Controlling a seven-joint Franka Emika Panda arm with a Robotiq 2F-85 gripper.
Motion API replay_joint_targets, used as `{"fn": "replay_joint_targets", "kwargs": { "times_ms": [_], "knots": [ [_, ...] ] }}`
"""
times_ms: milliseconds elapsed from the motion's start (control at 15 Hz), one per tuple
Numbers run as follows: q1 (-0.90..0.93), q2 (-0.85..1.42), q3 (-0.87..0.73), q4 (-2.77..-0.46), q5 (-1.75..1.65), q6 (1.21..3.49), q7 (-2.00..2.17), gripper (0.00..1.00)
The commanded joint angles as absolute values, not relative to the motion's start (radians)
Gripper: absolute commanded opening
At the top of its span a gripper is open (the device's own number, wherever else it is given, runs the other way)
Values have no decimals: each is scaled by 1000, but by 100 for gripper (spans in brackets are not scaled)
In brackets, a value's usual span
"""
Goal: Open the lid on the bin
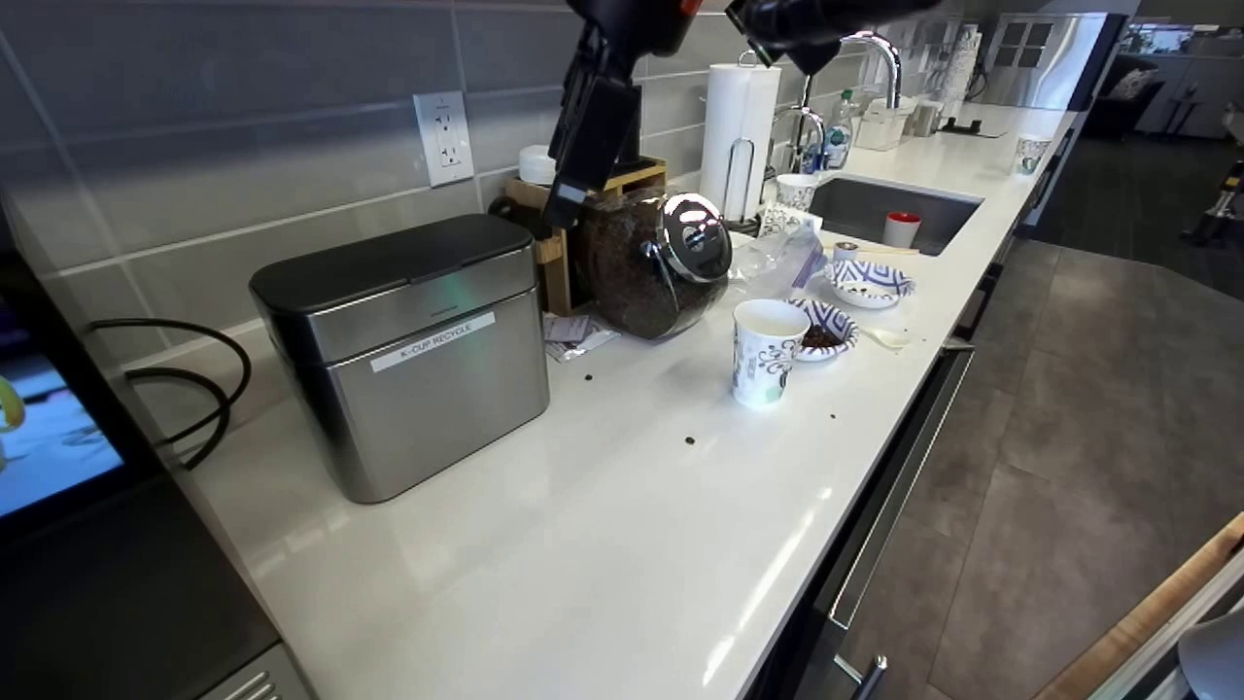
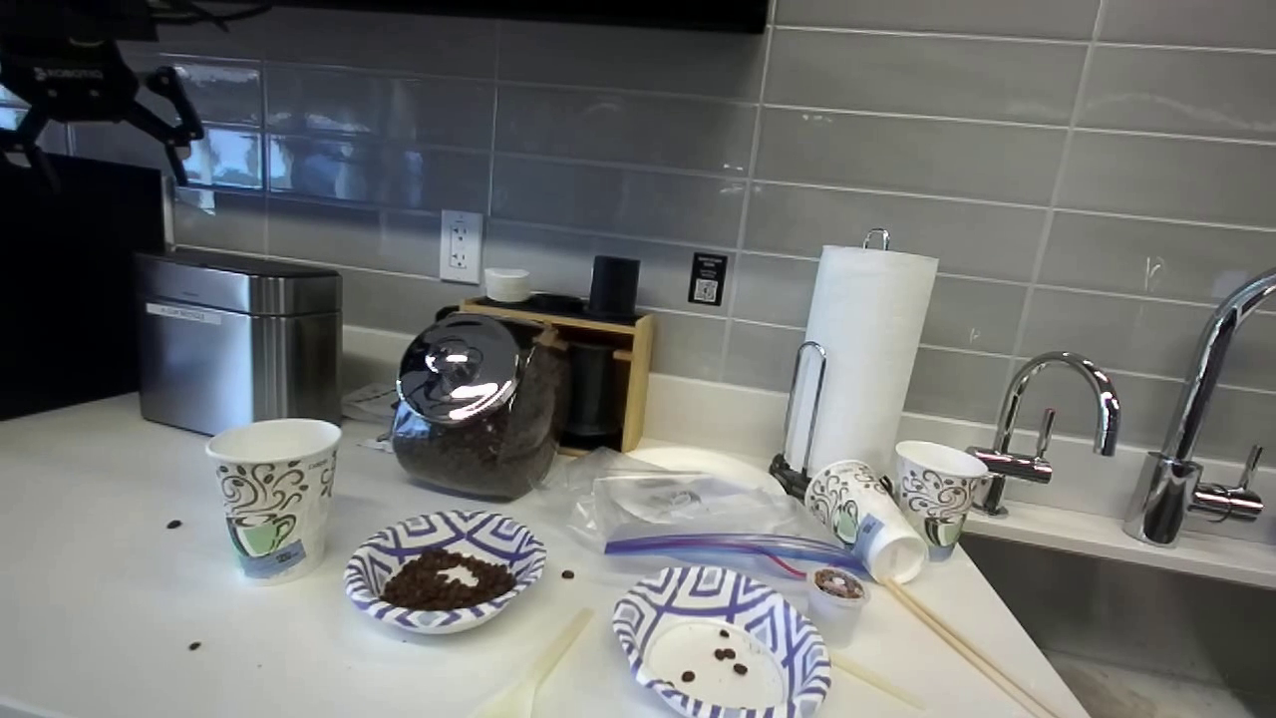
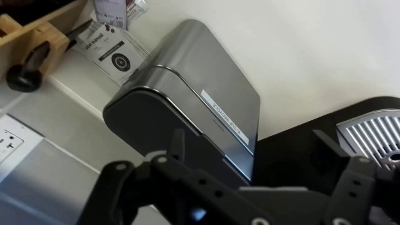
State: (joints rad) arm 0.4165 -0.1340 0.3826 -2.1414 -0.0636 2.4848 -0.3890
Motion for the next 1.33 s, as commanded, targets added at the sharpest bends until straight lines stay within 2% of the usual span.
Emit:
{"fn": "replay_joint_targets", "kwargs": {
  "times_ms": [0, 467, 1267],
  "knots": [
    [434, -102, 384, -2156, -86, 2541, -497, 100],
    [422, -16, 395, -2106, -257, 2546, -573, 100],
    [434, 82, 403, -2054, -655, 2658, -391, 100]
  ]
}}
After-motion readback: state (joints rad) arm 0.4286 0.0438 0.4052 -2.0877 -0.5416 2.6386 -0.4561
